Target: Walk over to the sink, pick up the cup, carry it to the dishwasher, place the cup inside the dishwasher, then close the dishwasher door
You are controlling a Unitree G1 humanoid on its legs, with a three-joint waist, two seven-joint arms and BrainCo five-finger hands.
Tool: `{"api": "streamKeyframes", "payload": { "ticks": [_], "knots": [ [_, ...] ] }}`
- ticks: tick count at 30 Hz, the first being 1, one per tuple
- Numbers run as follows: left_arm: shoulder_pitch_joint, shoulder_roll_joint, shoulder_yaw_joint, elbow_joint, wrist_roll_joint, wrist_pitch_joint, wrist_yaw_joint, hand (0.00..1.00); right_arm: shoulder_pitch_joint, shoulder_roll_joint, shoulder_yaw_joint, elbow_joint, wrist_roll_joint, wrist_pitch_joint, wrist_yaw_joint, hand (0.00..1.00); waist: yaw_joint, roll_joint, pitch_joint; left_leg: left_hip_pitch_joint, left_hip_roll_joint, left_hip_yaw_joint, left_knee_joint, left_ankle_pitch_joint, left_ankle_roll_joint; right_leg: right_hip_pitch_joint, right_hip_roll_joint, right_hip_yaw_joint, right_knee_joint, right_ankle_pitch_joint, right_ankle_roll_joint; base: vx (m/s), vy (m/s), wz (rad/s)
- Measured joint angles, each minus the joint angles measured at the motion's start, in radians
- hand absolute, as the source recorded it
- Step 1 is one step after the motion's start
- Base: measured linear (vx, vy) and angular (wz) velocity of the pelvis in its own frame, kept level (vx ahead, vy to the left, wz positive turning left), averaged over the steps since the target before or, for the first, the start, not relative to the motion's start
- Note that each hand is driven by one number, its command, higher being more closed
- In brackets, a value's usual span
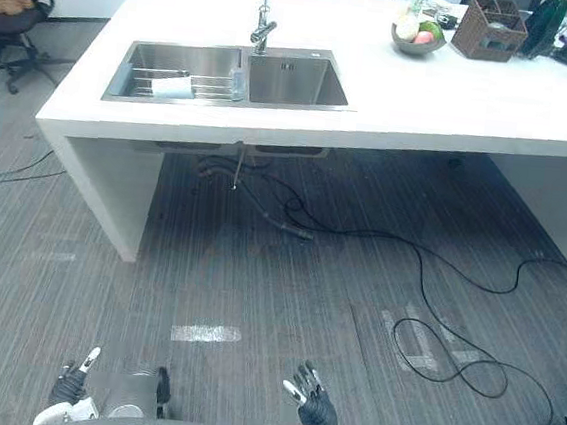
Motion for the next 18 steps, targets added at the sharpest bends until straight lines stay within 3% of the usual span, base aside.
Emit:
{"api": "streamKeyframes", "payload": {
  "ticks": [1, 2, 3, 4, 6, 9, 10, 11, 12, 13, 14, 16, 18],
  "knots": [
    [0.015, -0.004, -0.031, -0.035, 0.03, -0.014, 0.033, 0.0, 0.005, -0.007, 0.002, -0.003, 0.002, -0.007, 0.001, 0.0, 0.004, 0.026, -0.006, 0.016, -0.011, 0.003, -0.178, 0.074, -0.019, 0.014, 0.017, 0.009, -0.011, -0.013, 0.005, 0.53, 0.162, -0.08],
    [0.026, -0.006, -0.075, -0.091, 0.067, -0.037, 0.079, 0.0, 0.003, -0.021, 0.018, 0.006, 0.018, -0.008, -0.003, 0.0, 0.015, 0.044, 0.005, 0.024, -0.009, 0.002, -0.2, 0.236, 0.005, 0.047, 0.032, 0.051, -0.026, -0.033, 0.003, 0.42, 0.167, -0.07],
    [0.019, 0.001, -0.112, -0.143, 0.105, -0.065, 0.146, 0.0, -0.02, -0.02, 0.052, 0.017, 0.024, -0.008, -0.004, 0.0, 0.011, 0.021, 0.02, 0.016, -0.032, -0.005, -0.153, 0.231, 0.089, 0.067, 0.013, 0.078, -0.027, -0.036, -0.008, 0.6, 0.308, 0.14],
    [0.001, 0.013, -0.136, -0.196, 0.143, -0.081, 0.204, 0.0, -0.041, -0.015, 0.091, 0.012, 0.026, -0.008, -0.017, 0.0, 0.011, 0.0, 0.032, 0.008, -0.056, -0.016, -0.136, 0.206, 0.127, 0.064, -0.001, 0.095, -0.007, -0.022, -0.03, 0.5, 0.281, 0.35],
    [-0.027, 0.014, -0.168, -0.301, 0.174, -0.082, 0.245, 0.0, -0.058, -0.014, 0.141, 0.007, 0.025, -0.004, -0.041, 0.0, 0.012, -0.019, 0.033, 0.01, -0.081, -0.024, -0.12, 0.182, 0.16, 0.043, -0.014, 0.126, 0.057, 0.003, -0.041, 0.41, 0.208, 0.39],
    [-0.045, 0.026, -0.175, -0.529, 0.193, -0.086, 0.298, 0.0, -0.063, -0.01, 0.155, 0.004, 0.021, -0.002, -0.076, 0.0, 0.022, -0.035, 0.018, 0.023, -0.094, -0.023, -0.017, 0.052, 0.162, 0.008, -0.042, 0.151, 0.233, 0.031, -0.009, 0.47, 0.144, 0.08],
    [-0.049, 0.042, -0.175, -0.592, 0.196, -0.088, 0.31, 0.0, -0.051, -0.006, 0.154, 0.006, 0.02, -0.001, -0.09, 0.0, 0.022, -0.048, 0.003, 0.044, -0.114, -0.019, -0.032, 0.027, 0.163, -0.032, -0.063, 0.146, 0.331, 0.051, 0.015, 0.41, 0.084, 0.03],
    [-0.056, 0.058, -0.175, -0.653, 0.215, -0.089, 0.318, 0.0, -0.034, -0.003, 0.148, 0.011, 0.018, -0.001, -0.096, 0.0, 0.018, -0.055, -0.006, 0.079, -0.134, -0.019, -0.066, 0.019, 0.163, -0.086, -0.082, 0.147, 0.453, 0.111, 0.056, 0.45, 0.119, 0.08],
    [-0.063, 0.071, -0.177, -0.711, 0.235, -0.089, 0.321, 0.0, -0.017, 0.001, 0.144, 0.023, 0.017, -0.001, -0.099, 0.0, 0.015, -0.061, -0.01, 0.131, -0.152, -0.018, -0.116, 0.018, 0.163, -0.148, -0.101, 0.147, 0.582, 0.221, 0.138, 0.46, 0.127, 0.09],
    [-0.076, 0.081, -0.184, -0.783, 0.259, -0.091, 0.332, 0.0, 0.008, 0.006, 0.145, 0.042, 0.017, -0.004, -0.1, 0.0, 0.01, -0.064, -0.013, 0.204, -0.168, -0.026, -0.177, 0.015, 0.16, -0.239, -0.135, 0.137, 0.789, 0.307, 0.198, 0.55, 0.14, 0.04],
    [-0.101, 0.094, -0.188, -0.828, 0.289, -0.091, 0.342, 0.0, 0.037, 0.017, 0.136, 0.039, 0.019, -0.017, -0.102, 0.0, 0.006, -0.065, -0.016, 0.281, -0.182, -0.028, -0.229, 0.012, 0.146, -0.334, -0.189, 0.075, 0.996, 0.258, 0.13, 0.37, 0.085, -0.03],
    [-0.118, 0.102, -0.209, -0.879, 0.344, -0.091, 0.381, 0.0, 0.056, 0.013, 0.099, 0.032, 0.02, -0.049, -0.102, 0.0, -0.02, -0.047, -0.032, 0.376, -0.179, -0.028, -0.299, 0.002, 0.141, -0.461, -0.224, -0.004, 1.097, 0.154, 0.032, 0.42, 0.059, -0.03],
    [-0.166, 0.126, -0.245, -0.894, 0.41, -0.093, 0.412, 0.0, 0.075, 0.012, 0.098, 0.029, 0.018, -0.058, -0.097, 0.0, -0.049, -0.052, -0.052, 0.45, -0.177, -0.037, -0.351, 0.003, 0.136, -0.546, -0.232, -0.056, 1.009, 0.07, 0.017, 0.52, -0.013, 0.26]
  ]
}}
